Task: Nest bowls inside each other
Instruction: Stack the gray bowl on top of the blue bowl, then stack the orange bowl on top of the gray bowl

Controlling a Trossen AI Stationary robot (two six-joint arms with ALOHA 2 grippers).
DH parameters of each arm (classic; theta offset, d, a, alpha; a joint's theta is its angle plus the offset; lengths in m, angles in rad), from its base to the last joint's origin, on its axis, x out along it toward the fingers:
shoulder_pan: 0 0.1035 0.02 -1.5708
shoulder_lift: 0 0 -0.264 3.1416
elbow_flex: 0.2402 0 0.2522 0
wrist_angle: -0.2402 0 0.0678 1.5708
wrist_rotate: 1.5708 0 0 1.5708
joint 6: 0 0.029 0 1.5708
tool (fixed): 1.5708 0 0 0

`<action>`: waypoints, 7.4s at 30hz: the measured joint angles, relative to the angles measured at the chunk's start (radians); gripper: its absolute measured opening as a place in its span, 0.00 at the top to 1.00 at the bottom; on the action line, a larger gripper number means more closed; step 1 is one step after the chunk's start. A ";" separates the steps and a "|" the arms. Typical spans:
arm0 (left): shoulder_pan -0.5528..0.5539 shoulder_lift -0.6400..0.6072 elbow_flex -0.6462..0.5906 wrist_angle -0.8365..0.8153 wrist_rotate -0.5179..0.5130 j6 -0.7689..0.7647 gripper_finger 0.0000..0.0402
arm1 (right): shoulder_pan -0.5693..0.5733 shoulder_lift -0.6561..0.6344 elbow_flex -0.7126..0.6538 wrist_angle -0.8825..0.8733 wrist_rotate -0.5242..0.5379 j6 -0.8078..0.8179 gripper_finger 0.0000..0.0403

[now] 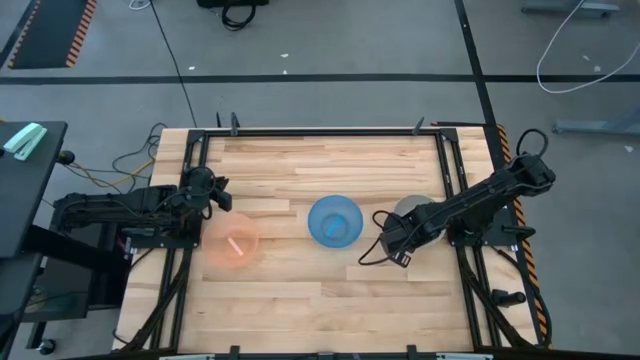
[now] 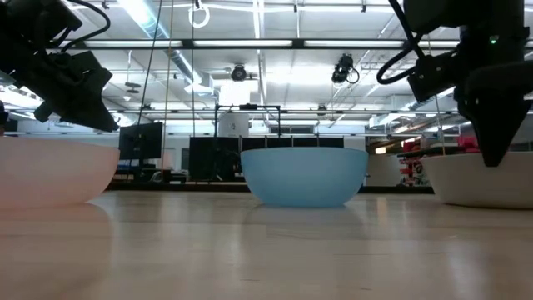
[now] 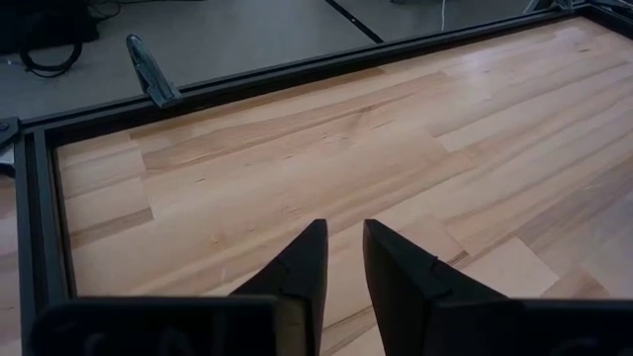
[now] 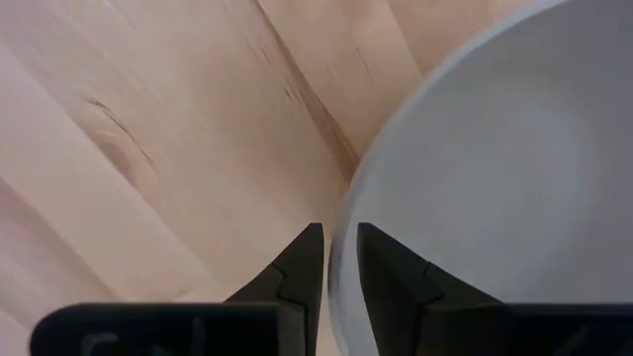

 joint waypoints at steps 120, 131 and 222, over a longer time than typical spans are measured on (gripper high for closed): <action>0.000 0.000 0.000 -0.001 -0.001 0.000 0.82 | -0.068 0.476 0.870 -0.084 0.160 -0.792 0.74; 0.000 0.007 0.000 -0.001 -0.001 0.000 0.81 | -0.073 0.505 0.870 -0.083 0.155 -0.793 0.70; 0.000 0.646 0.177 0.205 0.858 0.052 0.96 | -0.106 0.511 1.027 0.263 -0.168 -0.936 0.77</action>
